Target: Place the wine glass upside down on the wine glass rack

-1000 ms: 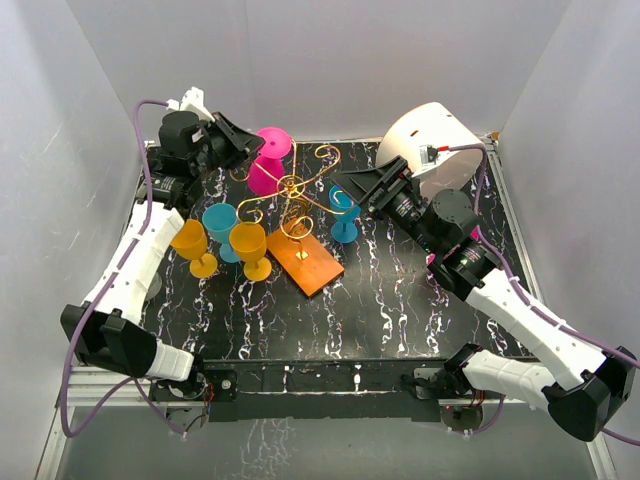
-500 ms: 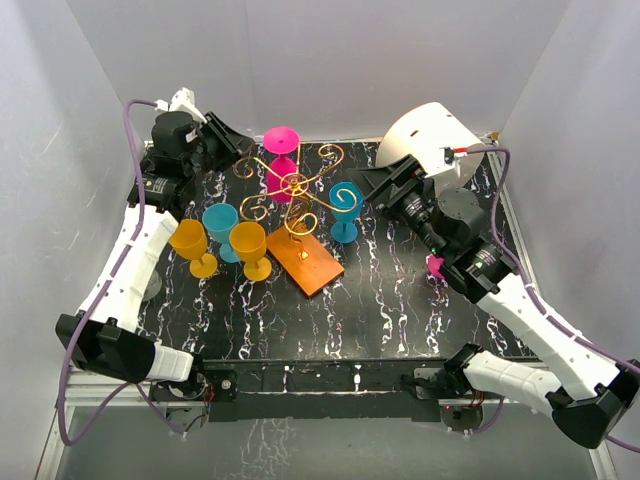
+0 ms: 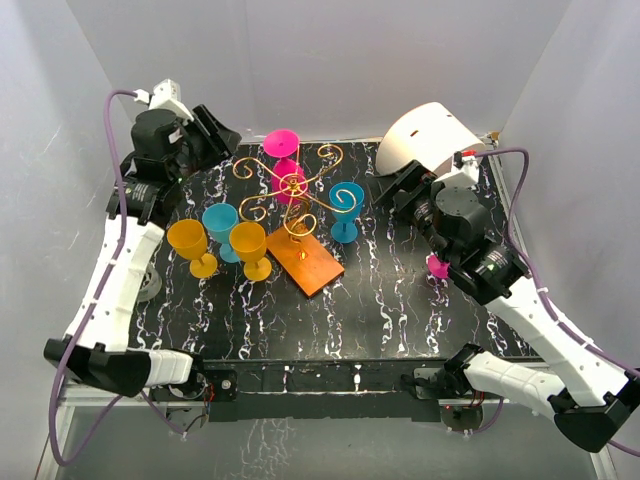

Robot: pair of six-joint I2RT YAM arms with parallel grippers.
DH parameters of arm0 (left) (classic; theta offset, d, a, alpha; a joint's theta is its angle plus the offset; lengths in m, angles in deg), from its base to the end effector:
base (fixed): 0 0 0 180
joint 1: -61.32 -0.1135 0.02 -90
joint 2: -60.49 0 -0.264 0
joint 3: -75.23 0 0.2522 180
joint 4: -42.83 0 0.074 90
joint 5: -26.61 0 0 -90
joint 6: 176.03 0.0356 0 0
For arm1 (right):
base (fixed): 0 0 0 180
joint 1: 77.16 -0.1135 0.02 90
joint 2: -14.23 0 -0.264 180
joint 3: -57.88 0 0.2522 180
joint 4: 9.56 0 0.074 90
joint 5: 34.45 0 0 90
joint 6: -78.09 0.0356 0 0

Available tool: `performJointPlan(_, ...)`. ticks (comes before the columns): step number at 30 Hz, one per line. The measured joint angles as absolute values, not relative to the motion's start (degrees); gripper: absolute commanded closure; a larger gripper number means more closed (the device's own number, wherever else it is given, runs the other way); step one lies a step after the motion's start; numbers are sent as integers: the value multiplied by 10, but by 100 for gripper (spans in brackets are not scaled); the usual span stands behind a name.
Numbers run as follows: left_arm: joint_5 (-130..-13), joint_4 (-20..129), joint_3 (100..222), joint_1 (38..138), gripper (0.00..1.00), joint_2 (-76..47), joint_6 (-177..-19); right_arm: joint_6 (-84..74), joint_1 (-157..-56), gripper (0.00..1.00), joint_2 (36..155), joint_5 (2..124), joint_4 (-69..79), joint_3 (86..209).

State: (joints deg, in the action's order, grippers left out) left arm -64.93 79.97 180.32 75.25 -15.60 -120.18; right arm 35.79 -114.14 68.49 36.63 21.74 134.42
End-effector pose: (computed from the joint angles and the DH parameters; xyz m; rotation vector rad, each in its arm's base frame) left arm 0.2770 -0.0697 0.4765 -0.2880 1.7319 -0.6417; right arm 0.1711 0.1144 0.4065 0.4160 1.7387 0.7998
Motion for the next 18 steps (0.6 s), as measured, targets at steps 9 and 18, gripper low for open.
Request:
performJointPlan(9, -602, 857, 1751, 752, 35, 0, -1110, 304, -1141, 21, 699, 315, 302, 1365)
performJointPlan(18, -568, 883, 1633, 751, 27, 143, -1066, 279, -1091, 36, 781, 330, 342, 1388)
